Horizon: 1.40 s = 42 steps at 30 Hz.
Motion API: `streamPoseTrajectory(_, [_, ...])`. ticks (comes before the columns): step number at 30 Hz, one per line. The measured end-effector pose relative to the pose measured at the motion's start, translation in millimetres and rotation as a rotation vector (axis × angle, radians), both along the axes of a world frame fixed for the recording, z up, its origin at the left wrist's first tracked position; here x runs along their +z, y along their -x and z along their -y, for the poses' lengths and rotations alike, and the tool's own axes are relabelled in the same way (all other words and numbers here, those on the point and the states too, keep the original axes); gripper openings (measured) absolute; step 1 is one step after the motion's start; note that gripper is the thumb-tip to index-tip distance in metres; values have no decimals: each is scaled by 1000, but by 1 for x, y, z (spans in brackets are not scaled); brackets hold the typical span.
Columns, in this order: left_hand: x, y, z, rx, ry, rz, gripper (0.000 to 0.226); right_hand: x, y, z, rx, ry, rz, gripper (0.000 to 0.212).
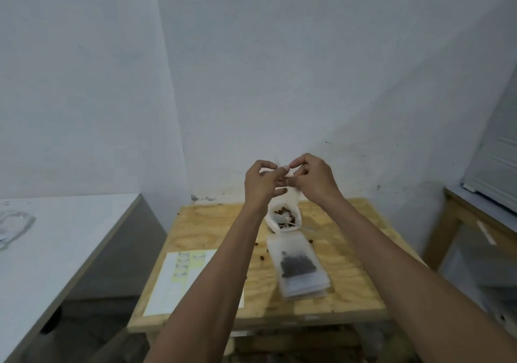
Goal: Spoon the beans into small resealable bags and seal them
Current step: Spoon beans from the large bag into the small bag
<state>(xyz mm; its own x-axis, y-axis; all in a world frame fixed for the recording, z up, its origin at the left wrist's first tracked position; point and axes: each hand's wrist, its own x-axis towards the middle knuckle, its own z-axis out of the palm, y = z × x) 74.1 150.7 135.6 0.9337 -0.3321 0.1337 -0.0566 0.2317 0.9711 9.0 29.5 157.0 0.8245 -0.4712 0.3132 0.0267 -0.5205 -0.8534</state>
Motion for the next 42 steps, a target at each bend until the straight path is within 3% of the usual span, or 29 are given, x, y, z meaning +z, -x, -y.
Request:
streamPoseTrajectory(8, [4, 1, -15, -143, 158, -156, 22, 4, -3, -6, 82, -104, -42, 40])
streamPoseTrajectory(17, [6, -3, -15, -34, 4, 158, 15, -1, 3, -2, 163, -292, 46, 26])
streamPoseTrajectory(24, [1, 4, -10, -21, -46, 81, 12, -3, 4, -7, 117, 129, 56, 19])
streamPoseTrajectory(29, [-1, 0, -9, -58, -95, 93, 17, -10, 4, -3, 59, 275, 26, 18])
streamPoseTrajectory(36, [-16, -2, -5, 47, -277, 253, 29, -14, 1, 1, 13, 266, -120, 30])
streamPoseTrajectory(42, [-13, -1, -1, 123, -455, 414, 34, -22, -2, -2, -49, 318, -96, 35])
